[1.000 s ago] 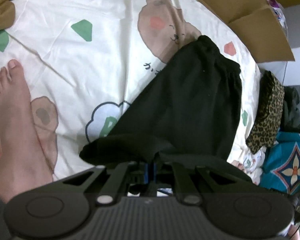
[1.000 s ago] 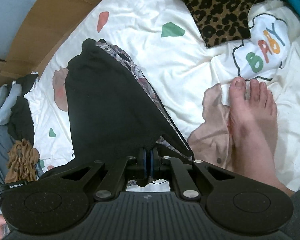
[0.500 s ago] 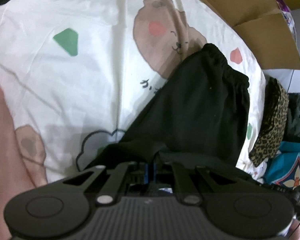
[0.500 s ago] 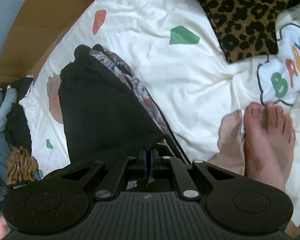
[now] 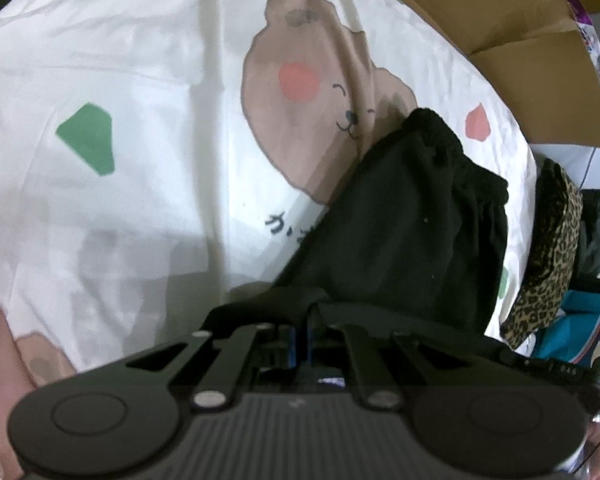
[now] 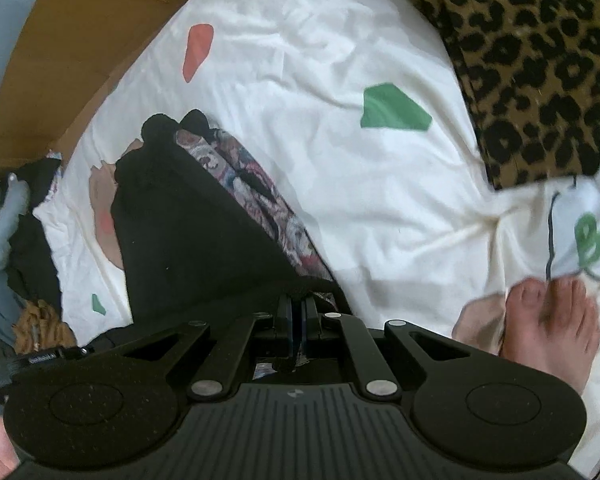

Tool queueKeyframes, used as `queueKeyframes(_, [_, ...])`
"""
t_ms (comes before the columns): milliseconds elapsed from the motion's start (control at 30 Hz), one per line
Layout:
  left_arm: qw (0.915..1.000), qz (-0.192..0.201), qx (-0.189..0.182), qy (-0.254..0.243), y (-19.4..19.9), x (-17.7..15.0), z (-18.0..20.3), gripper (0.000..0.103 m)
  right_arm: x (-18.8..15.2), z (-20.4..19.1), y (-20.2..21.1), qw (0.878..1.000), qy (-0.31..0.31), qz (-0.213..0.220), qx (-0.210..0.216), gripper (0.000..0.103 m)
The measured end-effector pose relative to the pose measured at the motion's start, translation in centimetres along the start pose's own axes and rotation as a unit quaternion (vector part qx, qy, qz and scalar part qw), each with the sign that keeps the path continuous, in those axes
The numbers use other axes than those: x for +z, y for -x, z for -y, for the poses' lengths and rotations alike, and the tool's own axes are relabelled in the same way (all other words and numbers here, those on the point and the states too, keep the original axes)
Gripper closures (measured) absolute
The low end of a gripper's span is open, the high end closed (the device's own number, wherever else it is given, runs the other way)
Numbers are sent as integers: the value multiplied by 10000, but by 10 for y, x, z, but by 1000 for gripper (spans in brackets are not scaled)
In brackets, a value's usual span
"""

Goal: Fold clothes

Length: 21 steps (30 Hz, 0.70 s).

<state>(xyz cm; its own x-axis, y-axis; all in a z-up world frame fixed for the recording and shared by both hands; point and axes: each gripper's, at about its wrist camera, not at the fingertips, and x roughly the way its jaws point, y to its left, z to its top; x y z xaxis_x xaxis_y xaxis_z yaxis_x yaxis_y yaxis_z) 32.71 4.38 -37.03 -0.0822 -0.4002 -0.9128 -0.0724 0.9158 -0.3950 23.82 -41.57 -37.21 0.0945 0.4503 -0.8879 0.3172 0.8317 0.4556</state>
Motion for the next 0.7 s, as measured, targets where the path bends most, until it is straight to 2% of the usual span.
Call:
queueKeyframes(100, [9991, -273, 169, -276, -6, 11, 2, 94, 9, -6, -8, 9997, 196, -147, -71, 100])
queueKeyframes(167, [9975, -454, 282, -461, -9, 19, 4, 82, 13, -14, -14, 9981, 464, -343, -209, 97])
queueKeyframes(233, [9951, -635, 394, -644, -13, 26, 5, 58, 17, -22, -20, 9952, 741, -538, -350, 96])
queueKeyframes(300, [9929, -685, 466, -854, -6, 30, 9, 52, 18, -31, -18, 9914, 1008, -685, -481, 88])
queueKeyframes(367, [9917, -742, 428, -961, 2, 33, 10, 51, 19, -39, -14, 9879, 1201, -791, -574, 67])
queueKeyframes(400, [9914, -720, 368, -1028, 6, 32, 12, 51, 18, -41, -12, 9868, 1266, -823, -591, 63])
queueKeyframes(600, [9875, -503, 148, -1486, 32, 19, 20, 49, 10, -49, 6, 9760, 1794, -1154, -427, 60])
queueKeyframes(700, [9870, -278, 15, -1584, 44, 9, 17, 37, 0, -51, 15, 9628, 2433, -1128, -331, 53])
